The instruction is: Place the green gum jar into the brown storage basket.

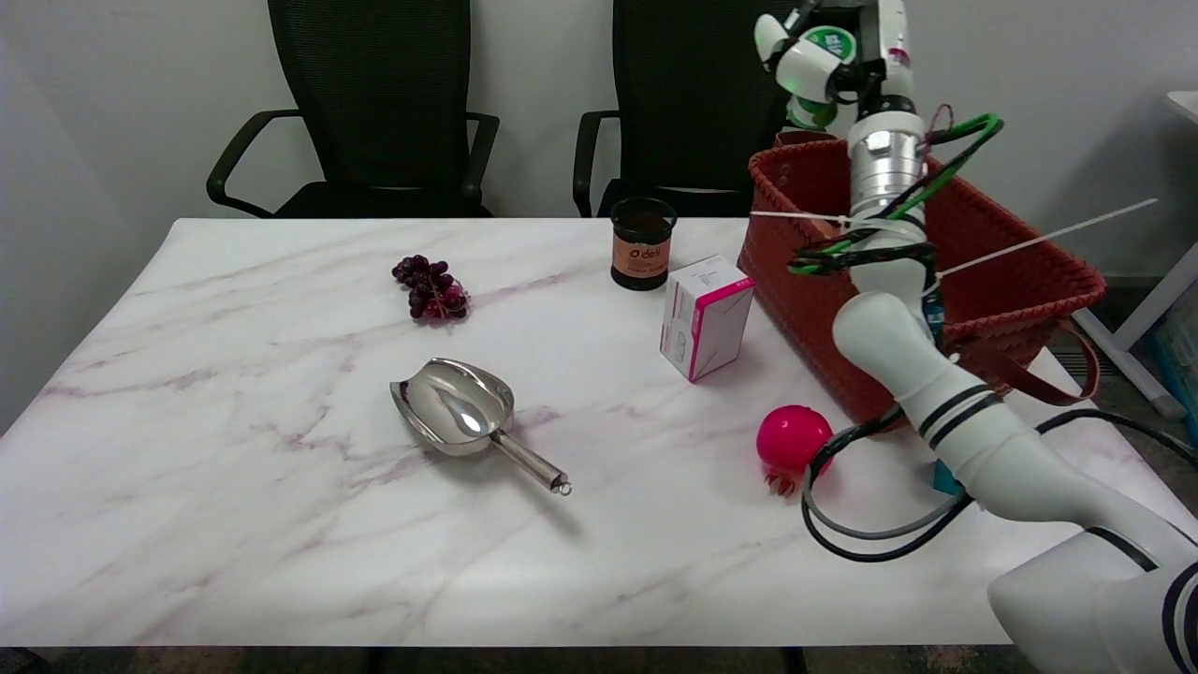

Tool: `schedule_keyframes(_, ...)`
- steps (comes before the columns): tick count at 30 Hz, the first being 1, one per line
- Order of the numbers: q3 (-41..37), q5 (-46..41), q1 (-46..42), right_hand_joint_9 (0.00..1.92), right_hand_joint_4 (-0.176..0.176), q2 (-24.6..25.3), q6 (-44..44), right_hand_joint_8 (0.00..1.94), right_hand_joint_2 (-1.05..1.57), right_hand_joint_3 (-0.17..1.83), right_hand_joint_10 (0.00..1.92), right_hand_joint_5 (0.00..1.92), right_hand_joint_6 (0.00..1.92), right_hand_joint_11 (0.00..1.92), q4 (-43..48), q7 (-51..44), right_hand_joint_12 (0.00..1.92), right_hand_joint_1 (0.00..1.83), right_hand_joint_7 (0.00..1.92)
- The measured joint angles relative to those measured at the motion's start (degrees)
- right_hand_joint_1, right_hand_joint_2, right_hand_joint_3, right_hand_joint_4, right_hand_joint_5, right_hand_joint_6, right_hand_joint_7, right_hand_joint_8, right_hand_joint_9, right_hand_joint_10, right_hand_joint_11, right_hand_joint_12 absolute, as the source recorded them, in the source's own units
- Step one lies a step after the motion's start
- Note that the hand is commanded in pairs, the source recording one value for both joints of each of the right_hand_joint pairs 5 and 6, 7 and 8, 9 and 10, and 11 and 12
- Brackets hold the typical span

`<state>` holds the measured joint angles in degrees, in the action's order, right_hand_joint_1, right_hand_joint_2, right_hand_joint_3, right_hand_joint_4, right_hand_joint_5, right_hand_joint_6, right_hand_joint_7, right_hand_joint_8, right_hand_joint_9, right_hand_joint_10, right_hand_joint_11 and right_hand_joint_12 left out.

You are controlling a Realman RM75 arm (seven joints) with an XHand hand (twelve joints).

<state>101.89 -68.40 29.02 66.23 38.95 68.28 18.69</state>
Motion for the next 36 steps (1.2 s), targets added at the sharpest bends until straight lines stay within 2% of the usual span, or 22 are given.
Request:
schedule_keyframes(6,-4.65,-0.84,-2.98,1.57,0.000,-1.80,-2.16,1.70,1.57,0.59,1.57,1.92,1.92,1.62,0.08,-1.03,1.62,1.29,1.70)
schedule_keyframes(15,-10.15,-3.49,-7.02,1.55,0.000,-3.55,-5.13,1.66,1.57,0.64,1.55,1.92,1.92,1.59,0.83,-7.52,1.59,1.29,1.66)
schedule_keyframes(23,-13.52,-11.72,-9.63,1.51,0.000,-4.44,-7.50,1.59,1.57,0.94,1.51,1.63,1.63,1.53,2.32,-19.51,1.53,1.23,1.59)
schedule_keyframes(31,-15.24,-23.60,-11.47,1.49,0.000,-5.28,-9.34,1.56,1.53,1.07,1.49,1.53,1.53,1.50,4.25,-33.69,1.50,1.25,1.56)
schedule_keyframes(36,-15.67,-31.19,-12.45,1.46,0.000,-5.81,-10.18,1.53,1.42,1.22,1.46,1.41,1.41,1.47,5.93,-42.91,1.47,1.30,1.53)
